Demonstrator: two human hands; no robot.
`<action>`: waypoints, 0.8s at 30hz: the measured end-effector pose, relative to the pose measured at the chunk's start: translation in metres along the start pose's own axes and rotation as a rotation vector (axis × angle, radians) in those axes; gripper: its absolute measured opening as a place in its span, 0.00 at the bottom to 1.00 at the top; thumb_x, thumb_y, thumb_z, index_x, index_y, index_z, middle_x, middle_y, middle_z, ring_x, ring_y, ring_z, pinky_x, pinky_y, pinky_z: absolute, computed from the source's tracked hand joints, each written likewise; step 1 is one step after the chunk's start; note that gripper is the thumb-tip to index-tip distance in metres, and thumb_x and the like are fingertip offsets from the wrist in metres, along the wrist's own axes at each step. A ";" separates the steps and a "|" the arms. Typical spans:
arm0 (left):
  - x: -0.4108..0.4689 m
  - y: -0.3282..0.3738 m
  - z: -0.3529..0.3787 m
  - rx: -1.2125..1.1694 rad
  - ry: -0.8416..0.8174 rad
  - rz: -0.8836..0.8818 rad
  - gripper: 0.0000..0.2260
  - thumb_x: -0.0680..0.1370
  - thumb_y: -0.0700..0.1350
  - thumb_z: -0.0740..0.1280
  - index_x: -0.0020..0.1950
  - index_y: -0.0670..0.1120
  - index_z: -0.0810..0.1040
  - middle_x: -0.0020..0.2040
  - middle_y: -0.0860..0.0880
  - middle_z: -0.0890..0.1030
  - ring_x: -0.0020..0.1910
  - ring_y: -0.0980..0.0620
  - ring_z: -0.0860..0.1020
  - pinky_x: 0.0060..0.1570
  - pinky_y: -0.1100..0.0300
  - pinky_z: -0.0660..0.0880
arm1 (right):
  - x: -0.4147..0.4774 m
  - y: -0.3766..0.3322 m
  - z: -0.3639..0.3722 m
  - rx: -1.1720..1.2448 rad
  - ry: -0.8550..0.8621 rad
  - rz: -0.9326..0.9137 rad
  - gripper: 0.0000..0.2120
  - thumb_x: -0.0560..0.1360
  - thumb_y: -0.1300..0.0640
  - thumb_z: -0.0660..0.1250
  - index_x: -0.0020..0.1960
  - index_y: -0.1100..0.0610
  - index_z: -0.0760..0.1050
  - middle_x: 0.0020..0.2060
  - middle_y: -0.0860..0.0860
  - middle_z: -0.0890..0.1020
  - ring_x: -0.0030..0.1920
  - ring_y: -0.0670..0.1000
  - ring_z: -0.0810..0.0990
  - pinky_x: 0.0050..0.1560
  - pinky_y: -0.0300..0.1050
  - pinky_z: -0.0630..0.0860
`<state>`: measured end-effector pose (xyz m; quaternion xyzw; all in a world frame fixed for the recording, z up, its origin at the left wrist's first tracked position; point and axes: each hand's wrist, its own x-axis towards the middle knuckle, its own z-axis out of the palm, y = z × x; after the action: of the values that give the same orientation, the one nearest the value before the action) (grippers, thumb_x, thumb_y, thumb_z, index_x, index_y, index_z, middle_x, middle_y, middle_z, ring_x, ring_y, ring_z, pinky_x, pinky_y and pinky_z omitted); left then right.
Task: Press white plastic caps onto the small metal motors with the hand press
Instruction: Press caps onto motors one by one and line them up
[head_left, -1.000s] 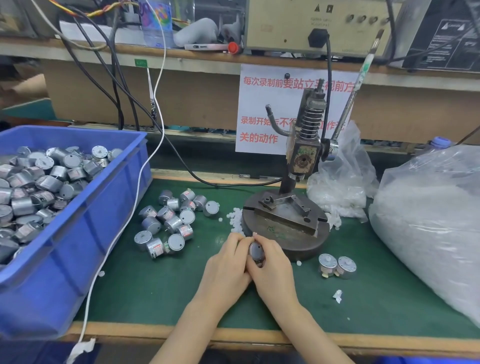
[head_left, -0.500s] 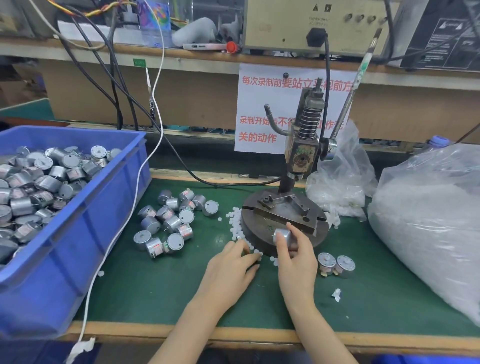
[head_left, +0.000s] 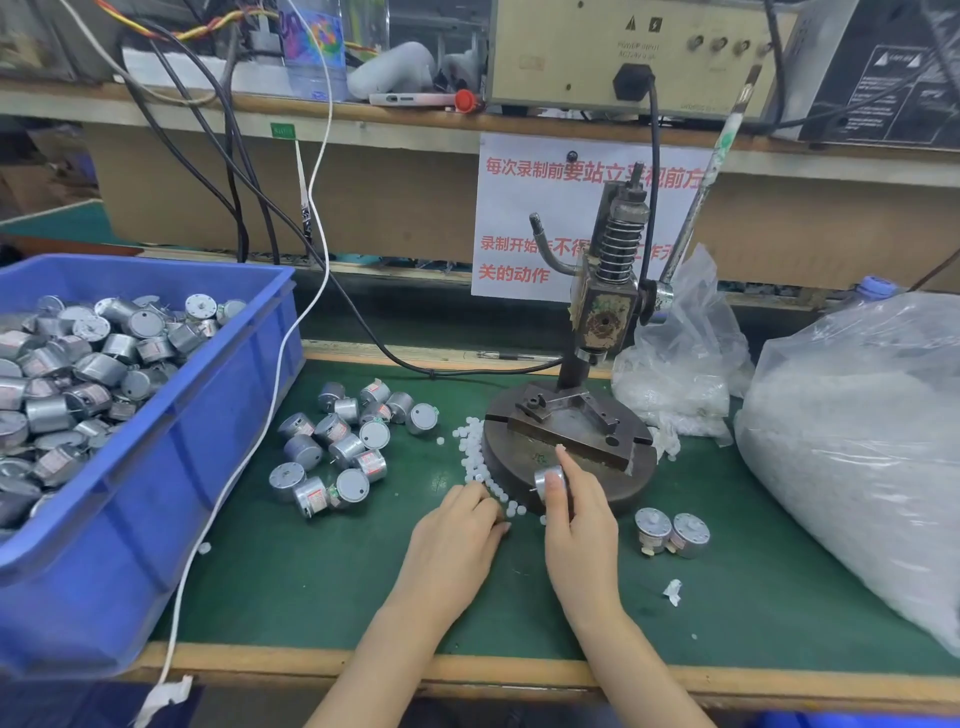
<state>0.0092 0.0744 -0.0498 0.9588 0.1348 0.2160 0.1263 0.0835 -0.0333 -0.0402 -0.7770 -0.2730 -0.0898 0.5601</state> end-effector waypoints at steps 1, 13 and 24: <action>0.000 0.000 0.000 -0.008 0.013 -0.008 0.11 0.81 0.52 0.56 0.52 0.48 0.75 0.52 0.54 0.72 0.55 0.55 0.70 0.41 0.65 0.64 | -0.001 -0.001 0.001 -0.020 -0.033 -0.018 0.18 0.80 0.58 0.56 0.69 0.56 0.68 0.44 0.41 0.74 0.49 0.32 0.71 0.48 0.21 0.62; -0.005 -0.007 -0.002 -0.044 0.048 -0.195 0.09 0.79 0.53 0.59 0.47 0.48 0.73 0.47 0.54 0.71 0.51 0.55 0.68 0.38 0.66 0.61 | -0.004 -0.002 0.006 -0.151 -0.265 -0.143 0.17 0.81 0.55 0.53 0.69 0.53 0.68 0.48 0.44 0.72 0.47 0.34 0.66 0.48 0.22 0.62; -0.001 -0.008 -0.004 -0.125 0.079 -0.313 0.10 0.81 0.47 0.56 0.49 0.41 0.72 0.49 0.47 0.69 0.50 0.49 0.69 0.47 0.60 0.66 | -0.006 -0.002 0.009 -0.271 -0.438 -0.157 0.18 0.82 0.51 0.51 0.70 0.51 0.67 0.54 0.46 0.73 0.56 0.46 0.72 0.52 0.36 0.66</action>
<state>0.0051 0.0823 -0.0492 0.9072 0.2735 0.2390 0.2122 0.0760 -0.0263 -0.0444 -0.8222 -0.4327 0.0014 0.3698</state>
